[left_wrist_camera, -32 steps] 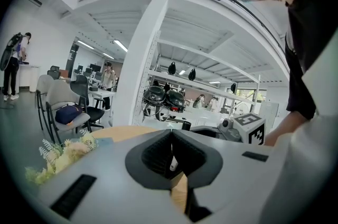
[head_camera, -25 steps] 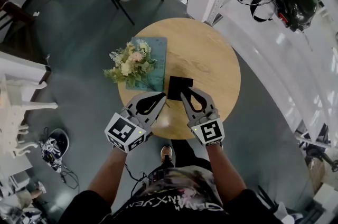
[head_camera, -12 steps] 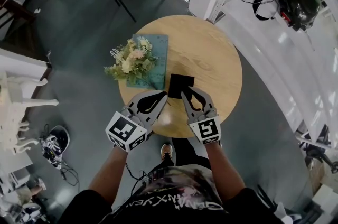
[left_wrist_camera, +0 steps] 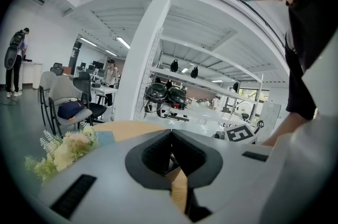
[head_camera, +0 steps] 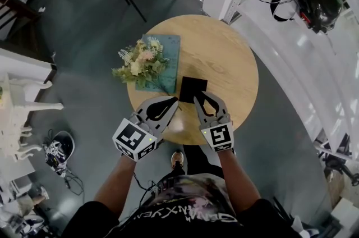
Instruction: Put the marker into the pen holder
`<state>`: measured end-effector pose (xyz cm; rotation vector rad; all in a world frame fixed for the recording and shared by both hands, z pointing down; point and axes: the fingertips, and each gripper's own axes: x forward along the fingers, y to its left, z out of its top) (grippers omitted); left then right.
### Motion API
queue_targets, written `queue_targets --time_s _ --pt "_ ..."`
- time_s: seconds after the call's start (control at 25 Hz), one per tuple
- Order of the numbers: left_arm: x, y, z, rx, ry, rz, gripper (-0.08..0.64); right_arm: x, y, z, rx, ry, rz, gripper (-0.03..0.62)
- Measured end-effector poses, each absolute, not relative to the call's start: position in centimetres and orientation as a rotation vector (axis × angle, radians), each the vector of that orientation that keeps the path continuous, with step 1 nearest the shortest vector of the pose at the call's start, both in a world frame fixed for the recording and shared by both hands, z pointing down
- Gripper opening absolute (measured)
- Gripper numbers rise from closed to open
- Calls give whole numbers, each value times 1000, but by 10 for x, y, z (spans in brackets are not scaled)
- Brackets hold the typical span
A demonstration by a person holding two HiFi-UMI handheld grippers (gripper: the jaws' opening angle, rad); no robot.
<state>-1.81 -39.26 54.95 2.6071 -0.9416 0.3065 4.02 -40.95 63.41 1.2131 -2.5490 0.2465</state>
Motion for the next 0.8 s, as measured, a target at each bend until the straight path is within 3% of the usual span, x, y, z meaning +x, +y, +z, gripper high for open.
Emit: queue_targets --time_s 0.8 --pt "-17 -381 537 2628 -962 291 20 41 -403 606 1227 -2577 190 86"
